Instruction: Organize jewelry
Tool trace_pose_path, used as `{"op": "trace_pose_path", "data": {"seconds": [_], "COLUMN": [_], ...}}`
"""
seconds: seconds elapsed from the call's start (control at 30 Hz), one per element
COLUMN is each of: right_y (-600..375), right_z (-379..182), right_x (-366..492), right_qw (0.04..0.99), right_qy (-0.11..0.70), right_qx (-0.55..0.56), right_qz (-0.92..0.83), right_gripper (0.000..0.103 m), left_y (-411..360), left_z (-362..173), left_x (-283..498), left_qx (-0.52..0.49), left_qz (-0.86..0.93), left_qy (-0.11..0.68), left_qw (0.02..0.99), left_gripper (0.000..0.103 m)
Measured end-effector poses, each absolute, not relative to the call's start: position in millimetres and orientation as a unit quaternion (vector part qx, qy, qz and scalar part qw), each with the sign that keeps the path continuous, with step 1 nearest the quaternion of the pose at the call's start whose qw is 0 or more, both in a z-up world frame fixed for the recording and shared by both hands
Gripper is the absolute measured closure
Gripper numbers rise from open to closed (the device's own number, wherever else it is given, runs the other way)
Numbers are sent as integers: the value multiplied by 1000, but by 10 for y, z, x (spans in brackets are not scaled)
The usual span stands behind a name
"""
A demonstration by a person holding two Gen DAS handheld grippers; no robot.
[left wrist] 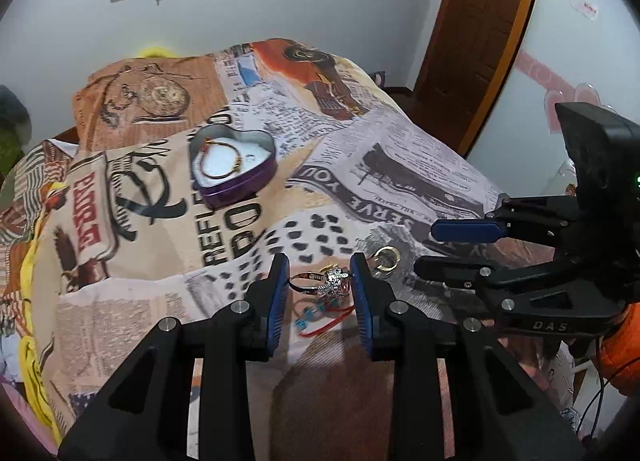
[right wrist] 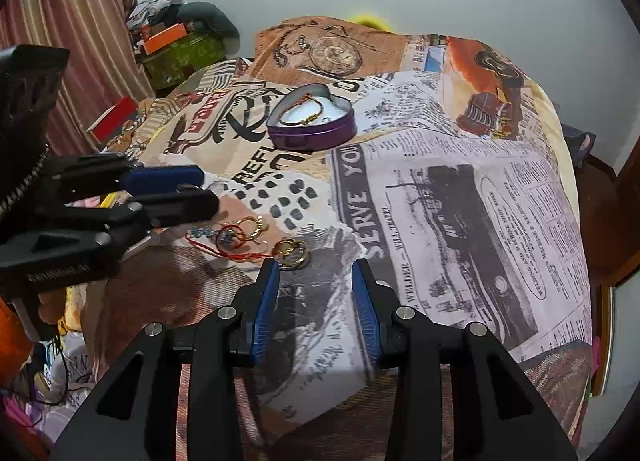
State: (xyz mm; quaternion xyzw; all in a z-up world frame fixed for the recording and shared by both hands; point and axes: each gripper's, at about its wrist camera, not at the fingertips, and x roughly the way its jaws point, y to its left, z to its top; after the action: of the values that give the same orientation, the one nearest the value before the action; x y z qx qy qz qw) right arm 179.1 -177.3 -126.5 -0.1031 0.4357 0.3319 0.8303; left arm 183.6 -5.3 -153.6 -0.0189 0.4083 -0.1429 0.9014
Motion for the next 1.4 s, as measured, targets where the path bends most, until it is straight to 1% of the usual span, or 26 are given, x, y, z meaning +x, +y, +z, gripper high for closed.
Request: {"op": "trace_pose_path", "data": {"seconds": [0.3, 0.53, 0.57, 0.63, 0.67, 0.8, 0.87, 1.23, 1.4], "right_y": [-1547, -1521, -1518, -1523, -1518, -1543, -1559, -1706, -1731], "right_z": [-1375, -1391, -1400, -1407, -1406, -1393, -1363, -1138, -1128], "right_x": [1835, 1906, 1911, 1920, 1915, 1911, 1904, 1907, 1942], "right_qw": [825, 823, 822, 821, 821, 824, 828, 844, 839], "right_qy": [437, 439, 440, 440, 441, 435, 430, 406, 421], "right_qx": [-154, -144, -143, -137, -137, -127, -124, -100, -92], "right_qz": [324, 329, 331, 336, 336, 340, 338, 335, 332], "right_gripper": [69, 69, 70, 81, 91, 94, 99, 100, 100], "left_y": [125, 131, 124, 115, 114, 106, 107, 133, 164], "left_z": [-1707, -1756, -1755, -1765, -1771, -1794, -1790, -1617, -1565], "left_x": [1713, 1711, 1722, 1731, 1734, 1745, 1738, 1682, 1658], "left_qx": [-24, -32, -32, -33, -33, -33, -33, -31, -34], "left_qz": [-125, -131, -131, -133, -134, -134, -133, -126, -121], "left_qy": [428, 427, 427, 427, 427, 430, 430, 411, 405], "left_qw": [895, 894, 894, 894, 894, 892, 892, 902, 906], "left_gripper": [73, 73, 73, 73, 73, 73, 73, 73, 73]}}
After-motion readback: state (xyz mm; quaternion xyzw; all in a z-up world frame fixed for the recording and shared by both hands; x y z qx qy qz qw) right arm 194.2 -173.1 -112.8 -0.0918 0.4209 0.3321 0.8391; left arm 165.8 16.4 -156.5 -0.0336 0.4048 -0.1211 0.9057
